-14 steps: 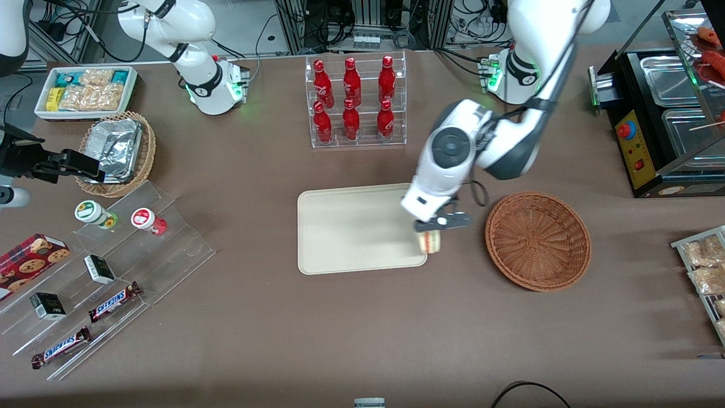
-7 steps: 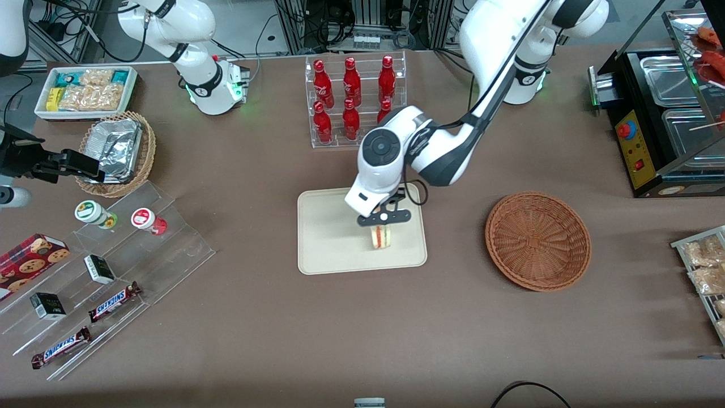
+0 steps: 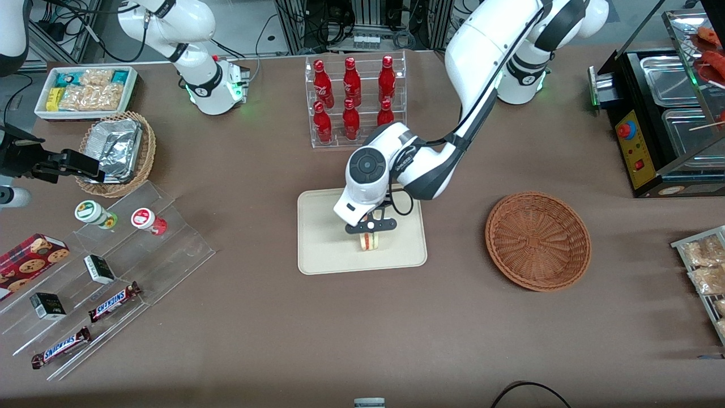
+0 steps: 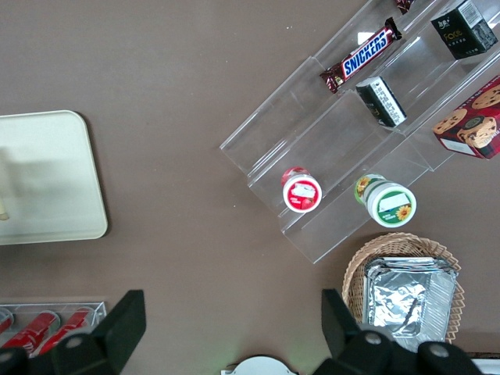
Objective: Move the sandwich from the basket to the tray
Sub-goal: 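Lower the sandwich onto the tray and open the left gripper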
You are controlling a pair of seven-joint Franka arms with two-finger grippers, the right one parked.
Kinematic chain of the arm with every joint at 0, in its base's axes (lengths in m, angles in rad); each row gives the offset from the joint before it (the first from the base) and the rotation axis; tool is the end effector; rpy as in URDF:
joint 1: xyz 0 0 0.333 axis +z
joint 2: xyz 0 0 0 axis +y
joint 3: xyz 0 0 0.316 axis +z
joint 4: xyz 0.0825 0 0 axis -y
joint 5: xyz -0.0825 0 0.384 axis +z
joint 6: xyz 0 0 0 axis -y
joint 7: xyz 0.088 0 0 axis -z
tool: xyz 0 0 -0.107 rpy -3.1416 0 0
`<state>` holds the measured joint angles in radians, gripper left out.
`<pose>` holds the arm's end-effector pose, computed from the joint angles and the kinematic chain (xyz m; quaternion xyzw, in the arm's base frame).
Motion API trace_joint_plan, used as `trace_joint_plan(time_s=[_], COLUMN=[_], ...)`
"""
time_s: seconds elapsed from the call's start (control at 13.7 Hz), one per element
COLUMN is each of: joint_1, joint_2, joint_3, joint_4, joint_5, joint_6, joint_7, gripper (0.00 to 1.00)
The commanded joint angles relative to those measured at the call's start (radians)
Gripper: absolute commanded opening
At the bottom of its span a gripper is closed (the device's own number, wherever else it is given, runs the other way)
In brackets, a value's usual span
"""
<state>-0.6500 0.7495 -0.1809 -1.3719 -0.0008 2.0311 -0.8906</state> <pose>0.5080 -0.5168 0.2694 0.9959 0.0513 -0.0733 0.0109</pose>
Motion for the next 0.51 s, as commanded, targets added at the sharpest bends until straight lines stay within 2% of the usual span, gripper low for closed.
trace_joint_plan(time_s=[0.0,0.44], joint_1=[-0.01,-0.017], joint_2=[0.063,0.103], joint_3=[0.0,0.0], joint_4=[0.106,0.145], joint_5=[-0.011,-0.011], joint_6=[-0.062,-0.052], joint_7=[-0.022,-0.064], gripper=[0.0,0.0])
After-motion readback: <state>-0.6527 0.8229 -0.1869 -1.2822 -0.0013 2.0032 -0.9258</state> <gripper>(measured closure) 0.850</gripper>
